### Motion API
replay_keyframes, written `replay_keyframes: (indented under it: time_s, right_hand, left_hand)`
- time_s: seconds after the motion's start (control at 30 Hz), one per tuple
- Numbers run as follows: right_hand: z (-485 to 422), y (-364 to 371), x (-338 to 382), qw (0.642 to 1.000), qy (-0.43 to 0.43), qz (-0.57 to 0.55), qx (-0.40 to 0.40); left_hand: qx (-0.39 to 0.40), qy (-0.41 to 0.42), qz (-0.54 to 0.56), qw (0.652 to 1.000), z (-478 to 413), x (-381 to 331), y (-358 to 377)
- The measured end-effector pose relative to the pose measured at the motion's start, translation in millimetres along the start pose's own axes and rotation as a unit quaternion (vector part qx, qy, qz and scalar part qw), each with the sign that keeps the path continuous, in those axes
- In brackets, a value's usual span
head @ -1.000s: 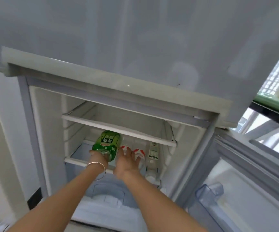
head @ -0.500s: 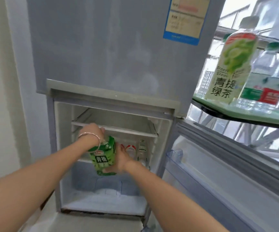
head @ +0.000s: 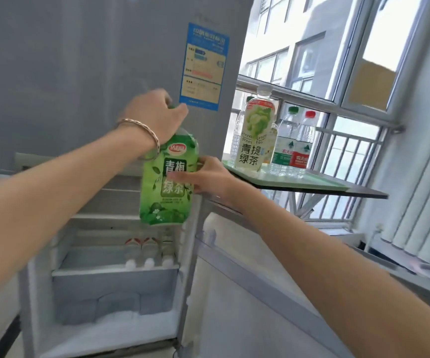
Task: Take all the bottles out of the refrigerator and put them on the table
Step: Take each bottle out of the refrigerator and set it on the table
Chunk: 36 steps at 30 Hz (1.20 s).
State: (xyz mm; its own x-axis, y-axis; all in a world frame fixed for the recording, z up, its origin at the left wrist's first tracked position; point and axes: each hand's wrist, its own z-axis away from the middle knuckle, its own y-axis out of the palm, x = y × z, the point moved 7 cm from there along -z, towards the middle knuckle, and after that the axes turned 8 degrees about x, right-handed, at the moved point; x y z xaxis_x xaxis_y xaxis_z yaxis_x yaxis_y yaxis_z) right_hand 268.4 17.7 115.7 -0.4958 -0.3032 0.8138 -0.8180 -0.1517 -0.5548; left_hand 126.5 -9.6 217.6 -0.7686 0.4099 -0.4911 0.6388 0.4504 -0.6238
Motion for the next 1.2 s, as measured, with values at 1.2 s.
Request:
replay_keyframes:
  time_s: [1.2]
  right_hand:
    - [-15.1, -298.6, -141.5, 0.973, 0.011, -0.087, -0.213]
  left_hand:
    - [0.26, 0.173, 0.152, 0.938, -55.5, -166.2, 259.4]
